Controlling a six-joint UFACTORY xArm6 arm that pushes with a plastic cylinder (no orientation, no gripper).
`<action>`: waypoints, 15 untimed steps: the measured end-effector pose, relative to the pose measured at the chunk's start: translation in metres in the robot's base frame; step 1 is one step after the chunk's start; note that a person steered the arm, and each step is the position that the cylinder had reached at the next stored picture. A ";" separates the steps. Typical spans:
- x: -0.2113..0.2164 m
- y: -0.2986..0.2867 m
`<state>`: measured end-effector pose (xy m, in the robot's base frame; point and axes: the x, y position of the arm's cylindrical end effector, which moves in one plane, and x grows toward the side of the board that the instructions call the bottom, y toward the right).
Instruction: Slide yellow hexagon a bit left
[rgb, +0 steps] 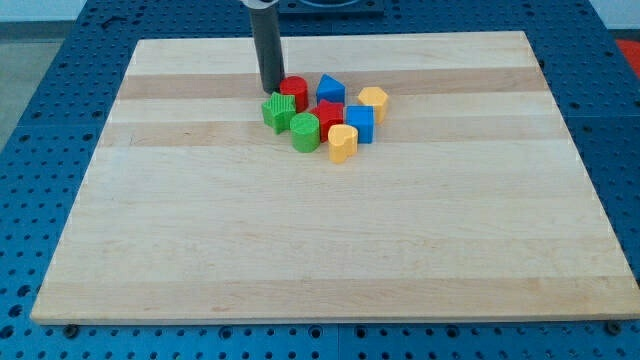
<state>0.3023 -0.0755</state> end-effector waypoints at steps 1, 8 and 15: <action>0.000 0.016; -0.093 0.050; 0.001 0.253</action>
<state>0.3033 0.1773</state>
